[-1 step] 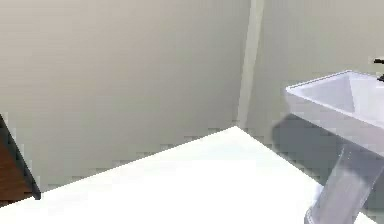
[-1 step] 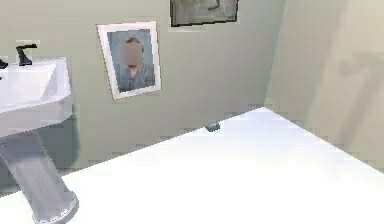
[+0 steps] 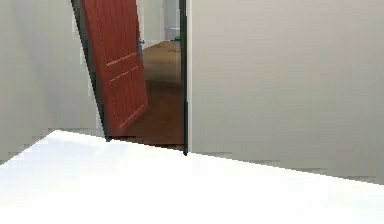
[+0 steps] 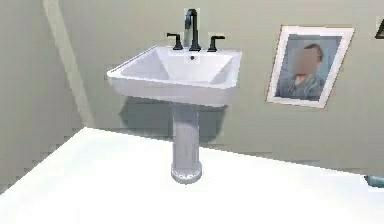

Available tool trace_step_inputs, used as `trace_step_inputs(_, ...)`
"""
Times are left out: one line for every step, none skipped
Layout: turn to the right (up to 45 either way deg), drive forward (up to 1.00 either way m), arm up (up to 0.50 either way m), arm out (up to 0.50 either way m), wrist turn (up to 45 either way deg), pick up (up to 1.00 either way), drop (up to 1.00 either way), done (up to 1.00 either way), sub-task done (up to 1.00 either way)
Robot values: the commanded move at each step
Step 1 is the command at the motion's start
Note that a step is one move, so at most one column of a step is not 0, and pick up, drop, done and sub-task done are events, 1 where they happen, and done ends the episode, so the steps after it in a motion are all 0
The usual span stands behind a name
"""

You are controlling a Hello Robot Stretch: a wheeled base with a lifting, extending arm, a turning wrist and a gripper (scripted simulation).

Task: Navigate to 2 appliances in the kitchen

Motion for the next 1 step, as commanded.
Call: trace_step_inputs(-18.0, 0.00, 0.00, 0.00, 0.0, 0.00, 0.00, 0.00, 0.00)
